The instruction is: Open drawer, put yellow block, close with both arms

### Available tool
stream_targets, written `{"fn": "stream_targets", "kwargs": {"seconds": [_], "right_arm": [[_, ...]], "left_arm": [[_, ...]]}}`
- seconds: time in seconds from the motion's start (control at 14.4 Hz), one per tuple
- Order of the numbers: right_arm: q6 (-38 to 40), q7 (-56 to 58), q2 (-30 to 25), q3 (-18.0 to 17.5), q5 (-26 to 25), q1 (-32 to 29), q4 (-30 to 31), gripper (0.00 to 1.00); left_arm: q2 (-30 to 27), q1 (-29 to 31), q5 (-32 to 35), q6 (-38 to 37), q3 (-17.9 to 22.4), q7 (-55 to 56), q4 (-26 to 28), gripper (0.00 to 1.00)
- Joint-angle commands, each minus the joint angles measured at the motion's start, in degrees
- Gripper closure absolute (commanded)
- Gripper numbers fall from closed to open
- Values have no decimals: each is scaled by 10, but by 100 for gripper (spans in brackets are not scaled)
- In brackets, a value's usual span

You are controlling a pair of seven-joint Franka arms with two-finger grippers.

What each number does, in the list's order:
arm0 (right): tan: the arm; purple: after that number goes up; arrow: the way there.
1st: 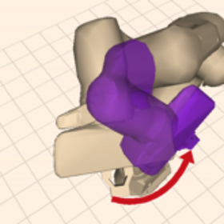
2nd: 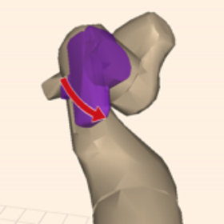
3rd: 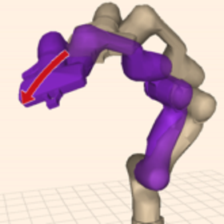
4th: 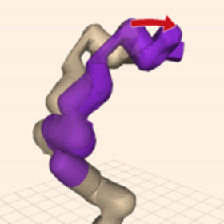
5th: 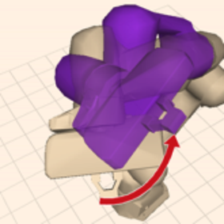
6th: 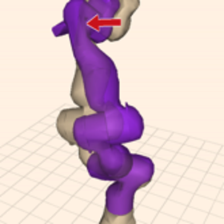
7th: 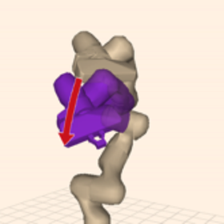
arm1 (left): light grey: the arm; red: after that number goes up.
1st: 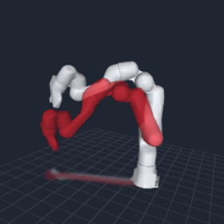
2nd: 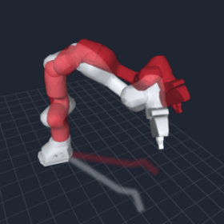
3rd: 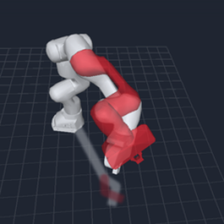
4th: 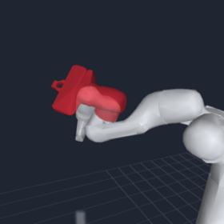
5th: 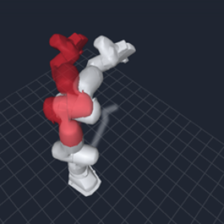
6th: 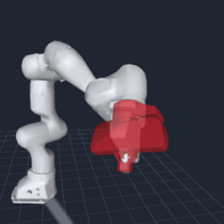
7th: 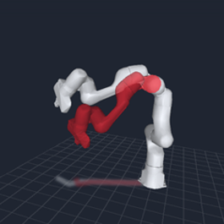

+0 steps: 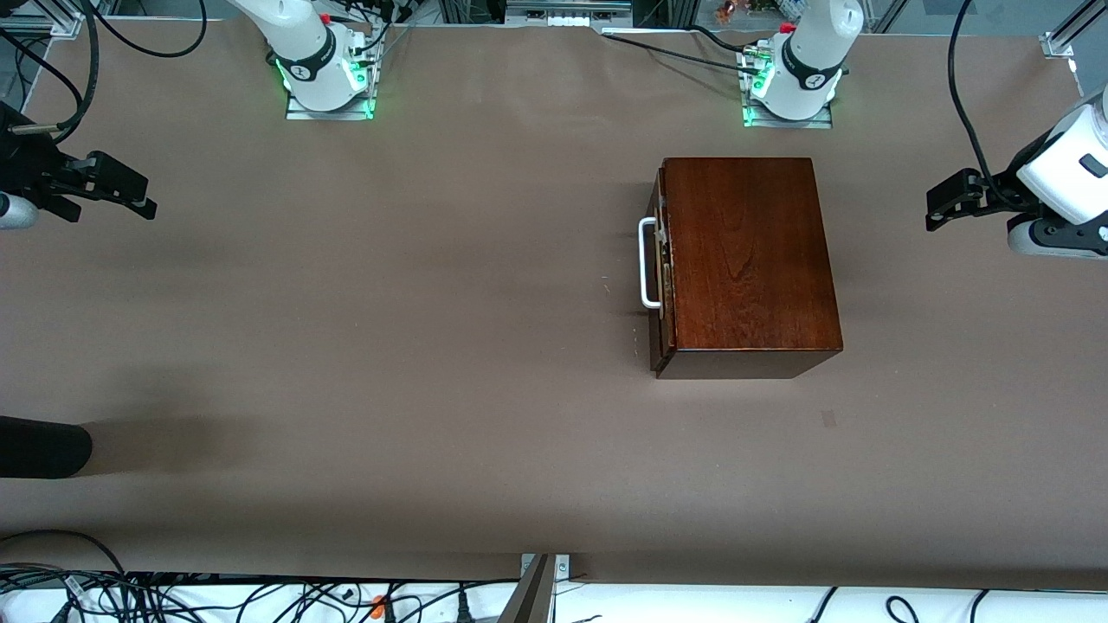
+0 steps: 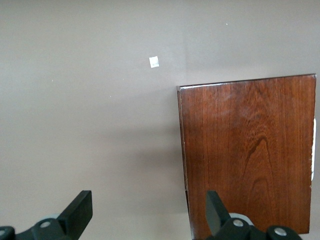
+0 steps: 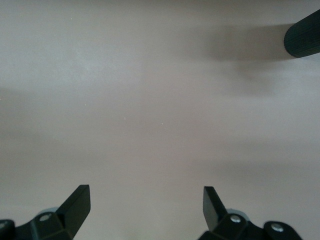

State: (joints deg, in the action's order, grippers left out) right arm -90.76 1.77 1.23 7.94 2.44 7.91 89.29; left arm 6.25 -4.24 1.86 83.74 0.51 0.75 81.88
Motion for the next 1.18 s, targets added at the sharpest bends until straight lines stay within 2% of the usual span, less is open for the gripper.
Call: {"fn": "stream_targets", "kwargs": {"seconds": [0.0,0.28,0.42,0.48,0.69,1.11], "right_arm": [[7,-1,3,-4,4,-4,-10,0],[7,-1,3,-4,4,-4,-10,0],[8,-1,3,-4,4,-4,-10,0],[7,-1,3,-3,4,-4,-10,0],[8,-1,3,-3,4,-5,-10,0],[8,-1,3,-3,4,-5,-10,0]], "left_arm": [[-20,-7,-14,12,8,26,14,0],[-43,-7,-14,33,6,26,39,0],[-91,-7,-14,83,5,26,115,0],[-97,-6,-14,83,5,22,124,0],[-91,-6,-12,52,4,17,112,0],[-91,-5,-12,48,7,16,111,0]]}}
